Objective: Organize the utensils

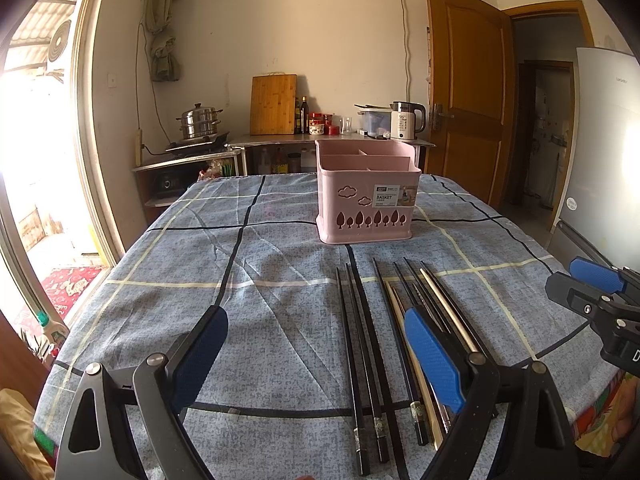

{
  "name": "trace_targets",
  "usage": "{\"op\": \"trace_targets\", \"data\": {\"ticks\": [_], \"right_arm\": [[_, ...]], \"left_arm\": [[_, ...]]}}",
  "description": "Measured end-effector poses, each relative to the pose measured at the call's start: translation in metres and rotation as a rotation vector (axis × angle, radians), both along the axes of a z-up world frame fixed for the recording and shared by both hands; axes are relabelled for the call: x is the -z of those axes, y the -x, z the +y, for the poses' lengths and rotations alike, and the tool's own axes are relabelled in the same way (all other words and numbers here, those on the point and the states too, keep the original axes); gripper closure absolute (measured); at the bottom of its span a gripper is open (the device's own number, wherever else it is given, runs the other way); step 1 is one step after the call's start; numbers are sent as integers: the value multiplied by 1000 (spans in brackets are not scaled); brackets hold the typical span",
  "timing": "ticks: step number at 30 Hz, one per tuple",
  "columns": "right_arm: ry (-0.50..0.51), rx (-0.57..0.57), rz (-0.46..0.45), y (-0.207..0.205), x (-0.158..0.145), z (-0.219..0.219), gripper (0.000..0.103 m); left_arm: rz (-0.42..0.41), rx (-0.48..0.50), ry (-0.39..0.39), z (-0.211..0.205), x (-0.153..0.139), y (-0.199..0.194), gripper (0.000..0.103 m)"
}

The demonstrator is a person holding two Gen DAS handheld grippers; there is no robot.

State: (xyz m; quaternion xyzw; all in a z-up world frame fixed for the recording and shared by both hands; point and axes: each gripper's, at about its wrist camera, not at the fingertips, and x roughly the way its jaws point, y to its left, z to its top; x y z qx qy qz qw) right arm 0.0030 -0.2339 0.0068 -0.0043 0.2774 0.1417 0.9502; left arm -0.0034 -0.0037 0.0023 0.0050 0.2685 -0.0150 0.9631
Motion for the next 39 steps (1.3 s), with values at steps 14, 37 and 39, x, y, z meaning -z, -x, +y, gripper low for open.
{"op": "trace_targets", "data": {"ticks": [14,37,39], "right_arm": [[1,1,1,0,0,0,42],[38,28,113,-58,24,9,42],[40,27,140,-69,29,10,42]], "left_arm": [[5,3,5,0,-1,1,13],[248,53,29,19,44,-86,27],[288,54,49,22,50,-98,28]]}}
